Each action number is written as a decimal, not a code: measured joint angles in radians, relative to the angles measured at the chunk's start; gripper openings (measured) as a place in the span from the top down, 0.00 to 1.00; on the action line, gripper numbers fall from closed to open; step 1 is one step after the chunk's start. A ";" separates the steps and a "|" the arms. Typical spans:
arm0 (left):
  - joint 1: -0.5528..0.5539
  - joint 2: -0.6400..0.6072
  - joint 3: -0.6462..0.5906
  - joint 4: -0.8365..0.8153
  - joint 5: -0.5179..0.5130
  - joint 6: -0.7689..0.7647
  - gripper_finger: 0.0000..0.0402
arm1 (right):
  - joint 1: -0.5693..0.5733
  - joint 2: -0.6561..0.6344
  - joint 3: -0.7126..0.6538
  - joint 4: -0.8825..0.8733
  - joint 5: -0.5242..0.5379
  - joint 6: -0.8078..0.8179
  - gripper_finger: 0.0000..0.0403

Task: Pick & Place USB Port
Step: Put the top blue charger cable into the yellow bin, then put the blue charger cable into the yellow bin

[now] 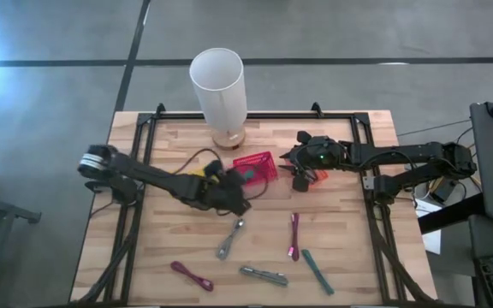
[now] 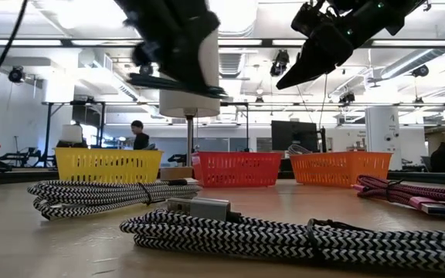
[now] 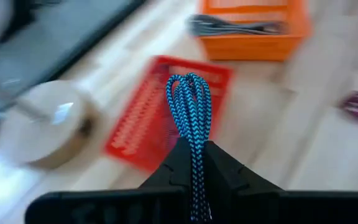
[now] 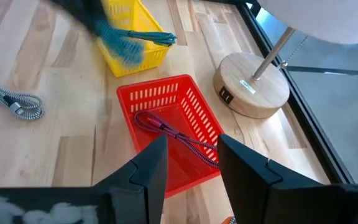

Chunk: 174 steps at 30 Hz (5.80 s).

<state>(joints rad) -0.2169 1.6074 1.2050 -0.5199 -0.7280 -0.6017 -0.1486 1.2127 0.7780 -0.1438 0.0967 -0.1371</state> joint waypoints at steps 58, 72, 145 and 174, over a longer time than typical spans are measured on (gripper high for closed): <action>0.032 -0.298 -0.677 0.901 -0.134 0.313 0.69 | 0.001 -0.002 0.000 -0.127 -0.001 0.141 0.67; 0.082 -0.305 -0.492 0.848 -0.064 0.572 0.69 | 0.279 -0.002 -0.014 -0.350 0.009 0.592 0.67; 0.243 -0.305 -0.314 0.744 0.278 0.753 0.70 | 0.788 0.575 0.398 -0.692 -0.138 1.560 0.68; 0.243 -0.305 -0.315 0.743 0.287 0.752 0.70 | 0.818 0.553 0.205 -0.535 -0.256 1.793 0.71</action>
<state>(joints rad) 0.0265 1.3029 0.8899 0.2234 -0.4408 0.1505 0.6695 1.7657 0.9830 -0.6787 -0.1592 1.6564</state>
